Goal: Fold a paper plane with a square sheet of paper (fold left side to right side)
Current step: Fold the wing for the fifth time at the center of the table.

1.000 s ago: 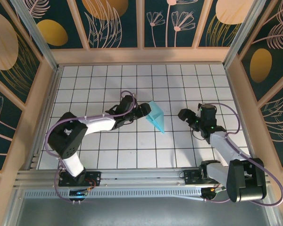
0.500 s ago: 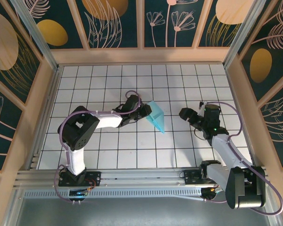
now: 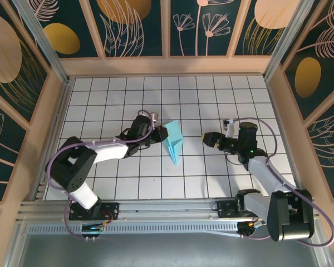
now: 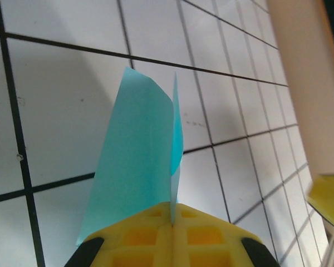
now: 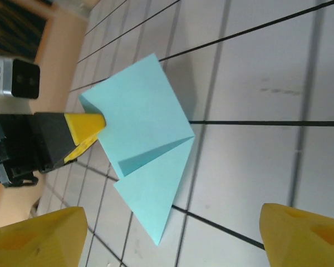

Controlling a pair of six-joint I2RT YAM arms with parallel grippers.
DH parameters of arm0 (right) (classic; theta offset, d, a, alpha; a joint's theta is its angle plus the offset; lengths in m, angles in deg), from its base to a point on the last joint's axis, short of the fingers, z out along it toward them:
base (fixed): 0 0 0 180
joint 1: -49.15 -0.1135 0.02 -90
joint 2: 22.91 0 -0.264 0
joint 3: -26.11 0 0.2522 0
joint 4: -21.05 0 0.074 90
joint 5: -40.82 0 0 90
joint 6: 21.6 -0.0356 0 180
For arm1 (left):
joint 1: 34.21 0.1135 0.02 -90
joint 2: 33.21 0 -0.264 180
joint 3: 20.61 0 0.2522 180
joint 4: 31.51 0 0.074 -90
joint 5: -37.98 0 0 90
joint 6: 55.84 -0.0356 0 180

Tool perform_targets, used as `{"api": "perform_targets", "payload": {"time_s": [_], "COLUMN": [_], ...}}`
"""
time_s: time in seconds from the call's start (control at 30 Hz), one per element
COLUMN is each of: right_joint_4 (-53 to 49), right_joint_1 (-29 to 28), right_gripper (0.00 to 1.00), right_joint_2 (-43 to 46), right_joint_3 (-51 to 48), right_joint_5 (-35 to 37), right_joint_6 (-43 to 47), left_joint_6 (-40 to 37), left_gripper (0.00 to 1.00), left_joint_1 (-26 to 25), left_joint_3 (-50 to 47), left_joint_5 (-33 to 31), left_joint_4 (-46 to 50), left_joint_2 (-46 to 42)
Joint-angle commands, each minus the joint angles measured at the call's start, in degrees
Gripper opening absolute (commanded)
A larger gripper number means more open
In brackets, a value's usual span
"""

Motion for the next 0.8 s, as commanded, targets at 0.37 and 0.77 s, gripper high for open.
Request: {"api": "perform_targets", "payload": {"time_s": [0.37,0.77], "right_joint_4": [25.91,30.35], "right_joint_1": [-13.36,-14.97], "right_gripper": [0.83,0.75], "right_joint_2": [-16.72,-25.23], "right_joint_3": [-0.32,2.86], "right_joint_5": [-8.51,-13.42], "right_joint_6": [2.74,4.69], "left_joint_6": [-11.70,-9.35], "left_gripper": [0.00,0.00], "left_joint_1": [2.06,2.14], "left_joint_3": [-9.38,-10.05], "left_joint_5": [18.80,21.45], "left_joint_4": [-12.94,-18.29], "left_joint_2": [-5.33,-1.85]}}
